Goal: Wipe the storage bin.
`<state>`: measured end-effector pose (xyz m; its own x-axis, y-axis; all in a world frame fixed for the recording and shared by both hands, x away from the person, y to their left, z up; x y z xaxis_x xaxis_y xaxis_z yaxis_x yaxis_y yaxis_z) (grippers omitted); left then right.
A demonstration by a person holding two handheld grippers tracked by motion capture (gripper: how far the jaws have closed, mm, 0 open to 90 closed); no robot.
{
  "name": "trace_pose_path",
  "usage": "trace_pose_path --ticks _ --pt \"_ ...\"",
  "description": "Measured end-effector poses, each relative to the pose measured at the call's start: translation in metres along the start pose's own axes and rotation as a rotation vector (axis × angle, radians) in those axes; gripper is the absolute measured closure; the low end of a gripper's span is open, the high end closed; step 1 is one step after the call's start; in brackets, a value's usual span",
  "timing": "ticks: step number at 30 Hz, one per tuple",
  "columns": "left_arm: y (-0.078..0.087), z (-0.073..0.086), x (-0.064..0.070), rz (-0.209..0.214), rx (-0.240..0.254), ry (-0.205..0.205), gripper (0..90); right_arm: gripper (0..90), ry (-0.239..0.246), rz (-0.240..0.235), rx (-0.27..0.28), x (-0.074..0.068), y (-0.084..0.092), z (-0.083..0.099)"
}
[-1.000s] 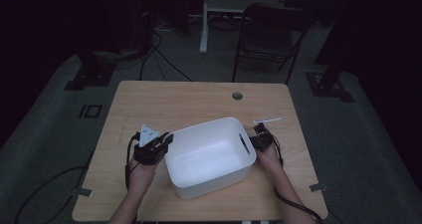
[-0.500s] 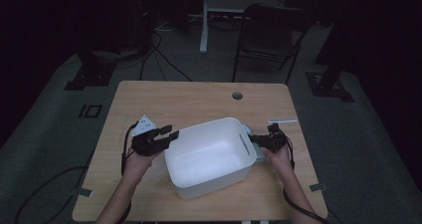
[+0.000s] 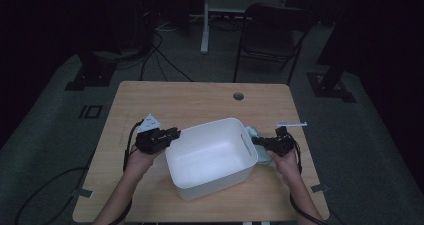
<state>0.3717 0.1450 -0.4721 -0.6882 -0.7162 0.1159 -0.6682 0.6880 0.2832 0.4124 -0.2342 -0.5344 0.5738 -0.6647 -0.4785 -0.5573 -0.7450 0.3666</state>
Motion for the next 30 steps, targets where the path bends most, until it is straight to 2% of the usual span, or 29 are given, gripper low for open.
trace_pose_path --ticks 4,13,15,18,22,24,30 --pt "0.004 0.002 0.002 0.014 0.007 0.010 80.1 84.3 -0.006 -0.004 0.003 0.000 0.002 0.001" --pt "0.020 0.009 0.007 -0.014 0.013 0.017 85.4 84.4 -0.013 0.010 0.023 0.006 0.011 -0.001" --pt "0.023 0.011 0.010 -0.027 0.012 0.006 85.6 84.4 -0.015 0.013 0.029 0.007 0.013 -0.001" --pt "0.026 0.012 0.012 -0.019 0.017 0.020 85.2 84.3 -0.016 0.015 0.036 0.007 0.016 -0.002" --pt "0.025 0.012 0.009 0.008 0.034 0.059 82.6 84.3 -0.012 0.016 0.044 0.006 0.019 -0.002" --pt "0.022 0.012 0.007 0.011 0.024 0.056 79.9 84.3 -0.012 0.013 0.043 0.006 0.020 -0.001" --pt "0.013 0.013 0.008 0.019 -0.004 0.052 81.6 84.3 -0.016 0.012 0.037 0.006 0.020 0.002"
Point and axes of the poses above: each handheld gripper's, and its own axes: y roughly backward along the jaws, z roughly out of its underside, x roughly to its right, the point moved 5 cm from there along -y, roughly forward along the jaws, and after that the axes turned 11 degrees about x, right-handed, at the moved point
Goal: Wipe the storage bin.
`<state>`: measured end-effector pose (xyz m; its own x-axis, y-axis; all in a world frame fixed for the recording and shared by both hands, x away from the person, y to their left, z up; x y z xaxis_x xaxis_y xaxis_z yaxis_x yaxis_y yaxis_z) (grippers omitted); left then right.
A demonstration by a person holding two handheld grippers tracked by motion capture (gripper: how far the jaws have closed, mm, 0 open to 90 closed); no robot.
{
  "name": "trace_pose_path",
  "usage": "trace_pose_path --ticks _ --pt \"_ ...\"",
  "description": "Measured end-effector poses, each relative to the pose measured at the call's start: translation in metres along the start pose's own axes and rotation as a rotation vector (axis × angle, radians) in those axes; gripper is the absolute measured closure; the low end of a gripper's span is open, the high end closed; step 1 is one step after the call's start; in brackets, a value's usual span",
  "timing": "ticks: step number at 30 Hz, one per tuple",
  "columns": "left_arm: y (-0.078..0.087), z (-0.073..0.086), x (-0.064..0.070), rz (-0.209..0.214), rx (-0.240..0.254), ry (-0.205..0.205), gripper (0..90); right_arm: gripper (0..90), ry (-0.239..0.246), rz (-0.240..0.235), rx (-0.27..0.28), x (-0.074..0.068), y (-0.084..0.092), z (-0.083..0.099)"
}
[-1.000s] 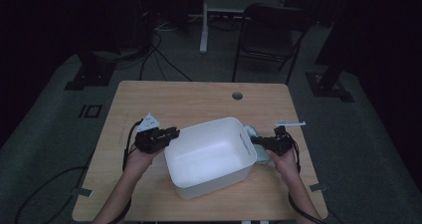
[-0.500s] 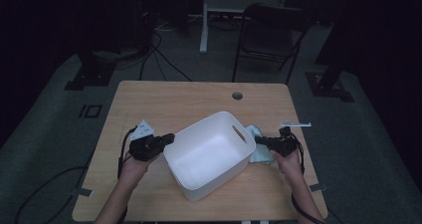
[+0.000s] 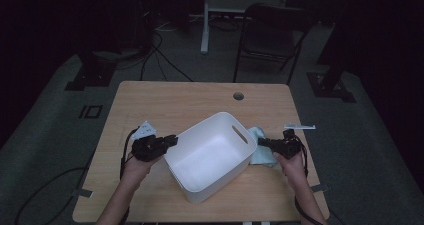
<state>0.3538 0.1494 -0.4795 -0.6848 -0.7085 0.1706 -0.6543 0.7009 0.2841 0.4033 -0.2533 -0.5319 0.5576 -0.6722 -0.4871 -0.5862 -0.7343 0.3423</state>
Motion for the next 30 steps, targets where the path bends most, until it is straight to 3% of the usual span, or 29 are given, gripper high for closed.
trace_pose_path --ticks 6,17,24,27,30 --pt "-0.001 0.001 0.003 -0.040 0.008 -0.029 85.5 84.3 -0.002 -0.003 0.004 -0.001 0.001 0.002" --pt "0.008 0.004 0.009 -0.176 0.004 -0.060 88.0 84.3 0.010 -0.007 0.010 -0.007 0.004 0.006" --pt "0.009 0.006 0.009 -0.167 0.023 -0.045 87.6 84.3 0.010 -0.016 0.030 -0.012 0.013 0.004" --pt "0.008 0.006 0.009 -0.172 0.023 -0.054 87.6 84.4 0.032 -0.034 0.074 -0.023 0.026 -0.008" --pt "0.008 0.006 0.009 -0.176 0.022 -0.056 87.6 84.3 0.056 -0.081 0.126 -0.041 0.040 -0.021"
Point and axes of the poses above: each handheld gripper's, and its own axes: y roughly backward along the jaws, z roughly out of its underside, x roughly to its right, the point moved 5 cm from there along -y, roughly forward along the jaws, and after that the axes turned 11 degrees about x, right-handed, at the moved point
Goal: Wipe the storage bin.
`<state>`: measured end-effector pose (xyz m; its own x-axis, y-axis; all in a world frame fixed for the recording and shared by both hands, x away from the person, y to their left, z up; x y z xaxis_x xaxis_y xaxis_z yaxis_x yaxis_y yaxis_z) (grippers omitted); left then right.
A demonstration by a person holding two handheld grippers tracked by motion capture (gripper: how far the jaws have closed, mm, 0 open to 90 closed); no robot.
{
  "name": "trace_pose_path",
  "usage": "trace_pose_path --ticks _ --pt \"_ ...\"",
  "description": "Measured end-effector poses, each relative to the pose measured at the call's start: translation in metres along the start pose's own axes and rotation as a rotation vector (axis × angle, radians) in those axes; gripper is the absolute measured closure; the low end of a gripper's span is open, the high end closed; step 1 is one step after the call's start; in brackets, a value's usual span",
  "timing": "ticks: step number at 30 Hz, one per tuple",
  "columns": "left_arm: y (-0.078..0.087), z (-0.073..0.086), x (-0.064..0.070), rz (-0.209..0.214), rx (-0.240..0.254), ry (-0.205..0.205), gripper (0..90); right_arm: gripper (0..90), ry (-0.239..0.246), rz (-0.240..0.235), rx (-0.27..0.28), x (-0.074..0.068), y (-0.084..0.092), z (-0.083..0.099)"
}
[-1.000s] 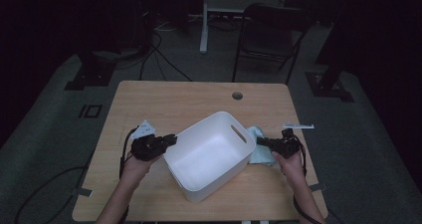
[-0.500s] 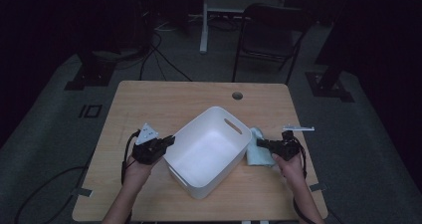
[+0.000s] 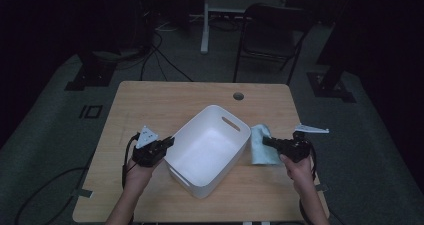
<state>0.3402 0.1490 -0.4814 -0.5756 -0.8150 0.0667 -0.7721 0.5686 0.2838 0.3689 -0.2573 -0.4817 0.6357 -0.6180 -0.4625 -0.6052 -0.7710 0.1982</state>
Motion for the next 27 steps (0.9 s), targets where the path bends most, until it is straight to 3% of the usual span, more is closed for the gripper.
trace_pose_path --ticks 4,6,12,19,23,27 --pt "0.000 0.000 0.000 0.000 0.000 -0.001 87.7 84.3 0.015 -0.077 0.060 -0.023 0.008 -0.016" --pt "-0.001 0.000 0.000 0.006 -0.002 -0.007 87.7 84.3 0.030 -0.075 0.054 -0.028 0.004 -0.016" --pt "-0.001 -0.001 -0.001 0.026 -0.008 -0.018 87.6 84.2 0.032 -0.015 -0.034 -0.020 -0.023 -0.001" --pt "-0.002 -0.001 0.000 0.026 -0.012 -0.028 87.6 82.5 0.005 -0.001 -0.053 -0.016 -0.034 0.006" --pt "-0.002 -0.001 0.000 0.028 -0.012 -0.030 87.6 73.0 0.002 -0.013 -0.058 -0.016 -0.035 0.005" --pt "-0.003 -0.001 0.000 0.026 -0.012 -0.032 87.6 74.5 0.005 -0.017 -0.047 -0.018 -0.036 0.006"
Point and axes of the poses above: each handheld gripper's, and its own axes: y roughly backward along the jaws, z roughly out of its underside, x roughly to its right, the point moved 5 cm from there along -y, roughly forward along the jaws, and after that the axes turned 11 degrees about x, right-handed, at the moved point
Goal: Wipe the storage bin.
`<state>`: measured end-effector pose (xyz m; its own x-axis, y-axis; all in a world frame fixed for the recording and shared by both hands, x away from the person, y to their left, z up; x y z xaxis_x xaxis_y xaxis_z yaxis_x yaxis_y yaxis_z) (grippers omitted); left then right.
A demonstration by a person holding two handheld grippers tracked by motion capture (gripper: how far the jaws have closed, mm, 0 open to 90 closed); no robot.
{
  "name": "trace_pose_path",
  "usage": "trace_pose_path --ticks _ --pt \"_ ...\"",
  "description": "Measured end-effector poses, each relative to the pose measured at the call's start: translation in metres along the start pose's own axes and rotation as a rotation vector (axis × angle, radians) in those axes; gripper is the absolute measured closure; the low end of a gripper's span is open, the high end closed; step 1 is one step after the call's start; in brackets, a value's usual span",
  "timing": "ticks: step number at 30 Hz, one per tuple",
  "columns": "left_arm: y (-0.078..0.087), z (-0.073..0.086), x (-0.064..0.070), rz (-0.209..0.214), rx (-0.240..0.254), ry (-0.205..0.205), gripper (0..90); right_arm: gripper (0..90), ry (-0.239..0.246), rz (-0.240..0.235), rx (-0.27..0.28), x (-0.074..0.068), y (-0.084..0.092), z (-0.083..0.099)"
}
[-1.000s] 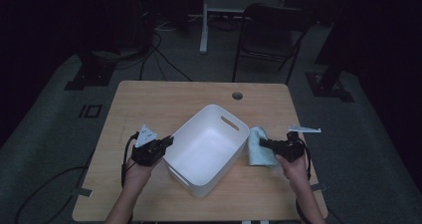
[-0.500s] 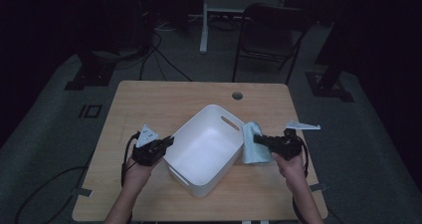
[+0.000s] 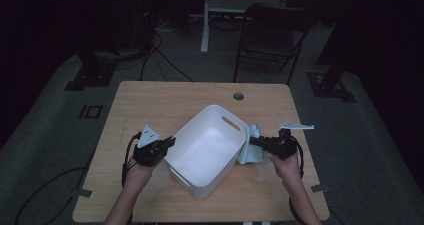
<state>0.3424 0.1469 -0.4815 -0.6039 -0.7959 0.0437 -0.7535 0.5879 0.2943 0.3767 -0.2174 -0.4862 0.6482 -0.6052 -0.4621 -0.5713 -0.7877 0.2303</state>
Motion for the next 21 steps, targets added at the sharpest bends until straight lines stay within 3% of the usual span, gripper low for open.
trace_pose_path --ticks 7,21 --pt "-0.001 0.000 0.001 0.002 -0.002 -0.005 87.6 82.2 0.008 0.005 -0.010 0.003 -0.001 0.002" --pt "-0.001 0.000 0.001 0.003 -0.002 -0.024 87.6 83.2 0.022 0.044 -0.058 0.008 -0.009 0.012"
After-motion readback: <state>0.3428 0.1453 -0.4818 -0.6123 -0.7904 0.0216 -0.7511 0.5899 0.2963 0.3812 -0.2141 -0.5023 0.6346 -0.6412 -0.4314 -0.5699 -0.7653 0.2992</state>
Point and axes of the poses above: each handheld gripper's, and its own axes: y roughly backward along the jaws, z roughly out of its underside, x roughly to its right, the point moved 5 cm from there along -y, roughly forward along the jaws, and after that the axes turned 11 degrees about x, right-handed, at the moved point
